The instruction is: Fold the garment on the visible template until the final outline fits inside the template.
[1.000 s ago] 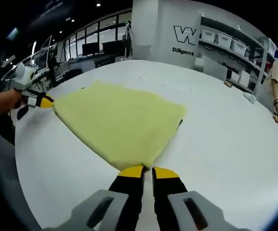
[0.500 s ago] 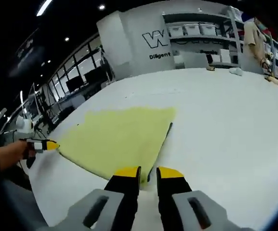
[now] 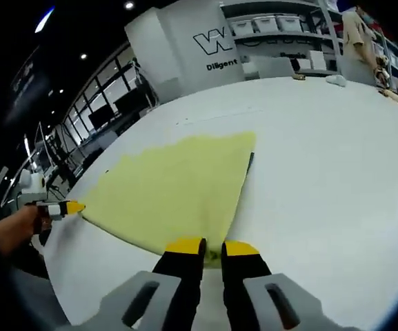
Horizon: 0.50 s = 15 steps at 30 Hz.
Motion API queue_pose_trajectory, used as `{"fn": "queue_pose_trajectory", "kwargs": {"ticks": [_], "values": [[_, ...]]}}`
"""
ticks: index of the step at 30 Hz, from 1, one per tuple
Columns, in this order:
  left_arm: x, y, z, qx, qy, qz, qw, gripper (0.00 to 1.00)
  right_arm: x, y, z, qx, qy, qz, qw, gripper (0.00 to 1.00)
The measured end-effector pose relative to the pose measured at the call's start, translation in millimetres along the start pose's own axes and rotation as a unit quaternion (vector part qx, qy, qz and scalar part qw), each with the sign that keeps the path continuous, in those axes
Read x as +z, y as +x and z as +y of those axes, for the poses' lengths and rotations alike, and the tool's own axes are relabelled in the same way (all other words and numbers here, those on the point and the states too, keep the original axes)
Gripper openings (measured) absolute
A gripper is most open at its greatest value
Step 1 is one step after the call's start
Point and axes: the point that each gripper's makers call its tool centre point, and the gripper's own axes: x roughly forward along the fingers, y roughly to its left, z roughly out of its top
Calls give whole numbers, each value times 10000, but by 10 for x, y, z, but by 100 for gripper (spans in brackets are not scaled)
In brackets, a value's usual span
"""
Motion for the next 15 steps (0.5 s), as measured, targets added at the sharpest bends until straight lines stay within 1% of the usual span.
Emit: {"fn": "queue_pose_trajectory", "kwargs": {"ticks": [3,4,5,7,9,10,11,13,14,15], "values": [[-12,-11,9,15,-6,39,10000,1,-10,-11,-30,-109,-257,91,9996,0],[-20,-9,20,21,-25,78,10000,0,19,-23,-89,-309,-465,70,9984,0],[-32,-12,13,13,-62,105,9999,0,22,-30,-115,-421,-511,85,9978,0],[-36,-40,27,138,-64,93,9998,0,17,-31,-105,-461,-553,115,9973,0],[-74,-52,1,137,65,154,9998,0,-33,-48,-153,-708,-929,324,9926,0],[-116,-51,-19,99,160,222,9996,0,-53,-47,-140,-705,-938,367,9924,0],[-104,-48,-2,120,203,157,9996,0,-62,-31,-109,-638,-957,369,9927,0],[-111,-61,-4,100,162,201,9996,0,-72,-52,-92,-554,-916,517,9929,0],[-131,-85,-30,67,190,237,9995,0,-49,-99,-74,-584,-1025,525,9916,0],[-153,-108,-41,59,207,267,9994,0,-68,-124,-65,-589,-1120,596,9902,0]]}}
